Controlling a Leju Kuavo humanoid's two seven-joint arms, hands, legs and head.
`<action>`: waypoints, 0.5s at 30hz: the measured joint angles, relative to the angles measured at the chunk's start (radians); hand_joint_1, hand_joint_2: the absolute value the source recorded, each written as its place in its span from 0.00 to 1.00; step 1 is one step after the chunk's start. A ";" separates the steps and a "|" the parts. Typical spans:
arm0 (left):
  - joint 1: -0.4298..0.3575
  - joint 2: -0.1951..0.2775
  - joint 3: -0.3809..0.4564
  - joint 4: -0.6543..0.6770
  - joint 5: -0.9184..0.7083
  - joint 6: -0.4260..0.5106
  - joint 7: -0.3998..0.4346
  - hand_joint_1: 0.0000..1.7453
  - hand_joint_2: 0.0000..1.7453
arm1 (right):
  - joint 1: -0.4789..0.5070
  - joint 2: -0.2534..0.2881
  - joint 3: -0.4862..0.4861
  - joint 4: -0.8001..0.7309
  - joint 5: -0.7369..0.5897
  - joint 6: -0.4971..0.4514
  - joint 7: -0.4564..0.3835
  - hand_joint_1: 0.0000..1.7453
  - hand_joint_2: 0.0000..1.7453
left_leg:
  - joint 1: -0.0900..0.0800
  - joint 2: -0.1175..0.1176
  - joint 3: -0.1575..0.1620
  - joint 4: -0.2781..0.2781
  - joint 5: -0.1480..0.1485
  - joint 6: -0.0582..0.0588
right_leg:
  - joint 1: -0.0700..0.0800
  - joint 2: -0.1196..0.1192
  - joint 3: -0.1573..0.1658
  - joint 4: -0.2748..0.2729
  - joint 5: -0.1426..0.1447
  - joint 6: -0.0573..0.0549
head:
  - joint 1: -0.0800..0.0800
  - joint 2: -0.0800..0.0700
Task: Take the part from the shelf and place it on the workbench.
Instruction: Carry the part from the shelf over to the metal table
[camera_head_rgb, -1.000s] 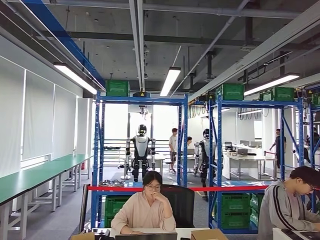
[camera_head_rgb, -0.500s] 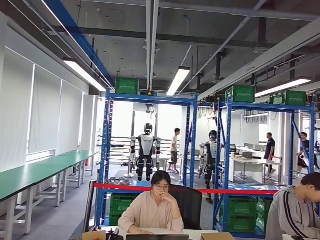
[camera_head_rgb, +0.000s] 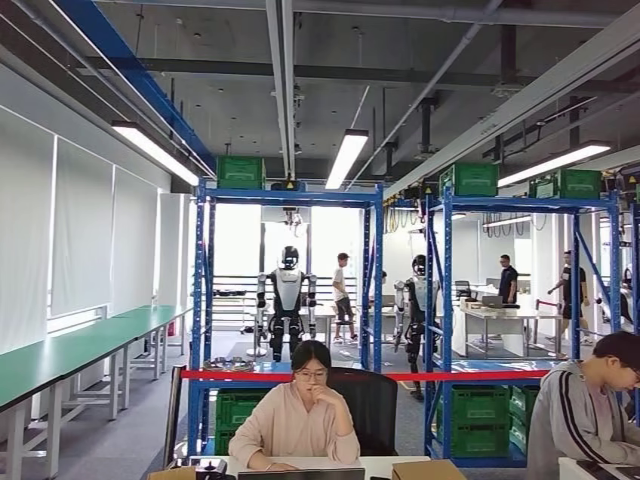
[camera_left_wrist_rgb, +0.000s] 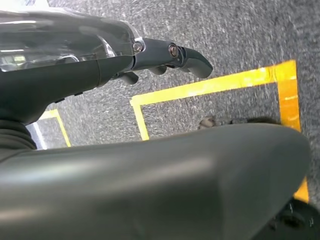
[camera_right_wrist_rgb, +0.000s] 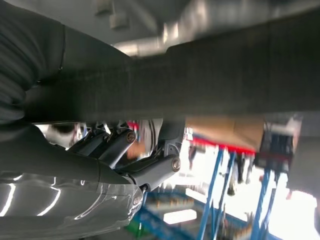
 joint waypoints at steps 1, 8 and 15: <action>-0.001 0.000 0.002 0.000 -0.002 -0.001 -0.003 0.00 1.00 | 0.001 0.003 -0.006 0.011 -0.002 0.000 -0.003 1.00 1.00 | 0.002 0.001 0.030 -0.066 0.034 -0.002 | -0.002 0.001 0.001 0.007 -0.006 0.004 | 0.000 0.000; -0.004 0.001 0.007 -0.001 -0.025 -0.007 -0.031 0.00 1.00 | 0.011 0.018 -0.043 0.064 -0.026 -0.004 -0.023 1.00 1.00 | 0.000 0.000 0.088 -0.182 0.071 0.027 | -0.001 0.005 -0.008 0.044 -0.035 0.031 | -0.002 0.000; -0.003 0.002 0.011 -0.001 -0.047 -0.005 -0.064 0.00 1.00 | 0.048 0.029 -0.067 0.088 -0.041 -0.011 -0.062 0.00 0.00 | 0.003 0.000 0.091 -0.183 0.072 0.037 | -0.008 0.004 -0.106 0.272 -0.121 0.046 | -0.002 0.000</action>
